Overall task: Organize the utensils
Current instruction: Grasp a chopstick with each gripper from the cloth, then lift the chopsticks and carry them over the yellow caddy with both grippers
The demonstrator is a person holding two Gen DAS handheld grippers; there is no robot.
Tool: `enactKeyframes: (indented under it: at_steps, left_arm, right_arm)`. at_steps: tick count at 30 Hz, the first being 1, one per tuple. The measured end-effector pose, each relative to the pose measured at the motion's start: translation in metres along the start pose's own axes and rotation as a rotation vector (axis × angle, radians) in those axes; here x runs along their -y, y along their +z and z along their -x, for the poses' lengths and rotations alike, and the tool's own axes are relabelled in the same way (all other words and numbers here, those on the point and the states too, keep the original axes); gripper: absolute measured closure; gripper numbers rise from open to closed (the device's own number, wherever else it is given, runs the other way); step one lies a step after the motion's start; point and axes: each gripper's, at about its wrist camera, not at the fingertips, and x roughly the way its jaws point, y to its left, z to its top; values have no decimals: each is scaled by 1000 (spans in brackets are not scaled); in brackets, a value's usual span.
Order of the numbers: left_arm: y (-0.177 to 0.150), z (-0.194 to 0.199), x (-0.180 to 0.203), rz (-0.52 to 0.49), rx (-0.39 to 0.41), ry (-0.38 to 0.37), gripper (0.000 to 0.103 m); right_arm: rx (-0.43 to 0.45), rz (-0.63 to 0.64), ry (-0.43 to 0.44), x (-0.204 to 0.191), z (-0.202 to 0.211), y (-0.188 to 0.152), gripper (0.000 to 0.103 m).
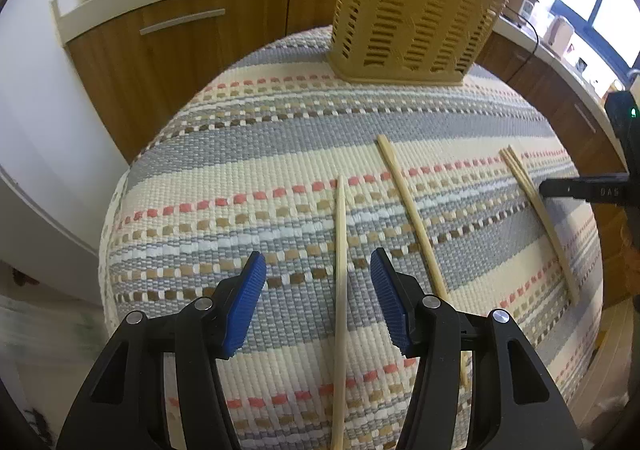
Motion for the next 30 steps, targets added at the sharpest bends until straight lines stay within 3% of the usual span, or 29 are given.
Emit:
enactKeyframes:
  at_steps: [6, 13, 19, 21, 24, 26, 30]
  left_arm:
    - [0, 1, 7, -31, -11, -7, 51]
    - [-1, -10, 17, -90, -70, 45, 55]
    - [3, -16, 27, -174, -152, 75, 57]
    - [5, -18, 30, -194, -177, 69, 65]
    - [6, -19, 38, -231, -203, 66, 79]
    - [7, -20, 44, -246, -207, 89, 98]
    - [8, -18, 43, -175, -166, 63, 99]
  right_arm:
    - [-11, 22, -6, -22, -11, 5, 80]
    - [-25, 112, -117, -57, -21, 3, 80]
    - [-94, 225, -190, -94, -35, -9, 80]
    - [-108, 263, -210, -104, -35, -18, 81]
    - [-125, 300, -202, -115, -38, -25, 94]
    - [-119, 344, -210, -125, -39, -30, 96]
    - [-105, 366, -193, -118, -33, -44, 98]
